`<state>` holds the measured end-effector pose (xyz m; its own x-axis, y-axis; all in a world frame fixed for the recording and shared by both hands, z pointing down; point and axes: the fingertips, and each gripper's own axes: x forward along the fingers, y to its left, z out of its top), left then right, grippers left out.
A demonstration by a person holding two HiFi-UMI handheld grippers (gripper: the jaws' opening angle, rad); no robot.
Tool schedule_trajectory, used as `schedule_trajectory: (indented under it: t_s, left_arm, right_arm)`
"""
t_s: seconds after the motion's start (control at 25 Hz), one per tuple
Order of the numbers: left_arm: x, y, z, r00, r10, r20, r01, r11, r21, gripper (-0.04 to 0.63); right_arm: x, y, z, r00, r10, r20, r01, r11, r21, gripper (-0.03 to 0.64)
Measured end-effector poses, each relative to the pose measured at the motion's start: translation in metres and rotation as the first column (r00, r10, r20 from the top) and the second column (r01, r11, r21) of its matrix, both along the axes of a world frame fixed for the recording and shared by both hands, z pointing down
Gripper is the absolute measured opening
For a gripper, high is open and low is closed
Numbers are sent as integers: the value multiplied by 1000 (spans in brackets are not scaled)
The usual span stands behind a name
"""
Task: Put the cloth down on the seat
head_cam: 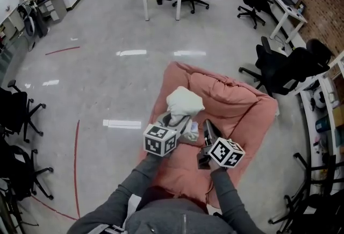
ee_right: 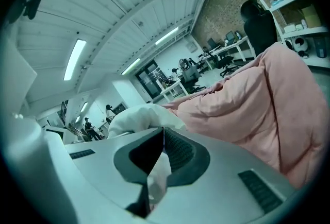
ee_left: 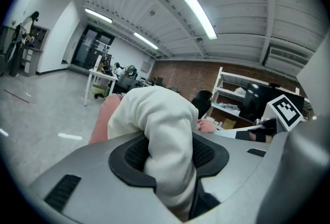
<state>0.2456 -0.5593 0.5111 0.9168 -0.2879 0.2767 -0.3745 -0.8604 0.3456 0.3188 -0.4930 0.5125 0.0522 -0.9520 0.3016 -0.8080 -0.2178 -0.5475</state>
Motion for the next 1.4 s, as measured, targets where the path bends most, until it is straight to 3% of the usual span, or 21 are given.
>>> schedule_trajectory:
  t_s: [0.6, 0.88, 1.0, 1.16, 1.4]
  left_arm:
    - [88, -110, -58, 998, -12, -66, 17, 996, 86, 172]
    - [120, -140, -113, 993, 3, -120, 18, 984, 177, 172]
    - [129, -152, -105, 997, -9, -78, 22, 985, 172, 173]
    - [134, -163, -67, 1000, -29, -11, 30, 994, 109, 172]
    - [147, -169, -13, 988, -24, 151, 15, 998, 65, 175]
  right_arm:
    - [63, -75, -58, 987, -17, -160, 27, 998, 61, 12]
    - [89, -108, -89, 980, -2, -200, 26, 993, 118, 12]
    - [95, -116, -89, 979, 3, -202, 22, 993, 120, 14]
    - [95, -122, -75, 982, -5, -188, 23, 996, 92, 14]
    - [102, -124, -55, 987, -7, -158, 16, 998, 55, 14]
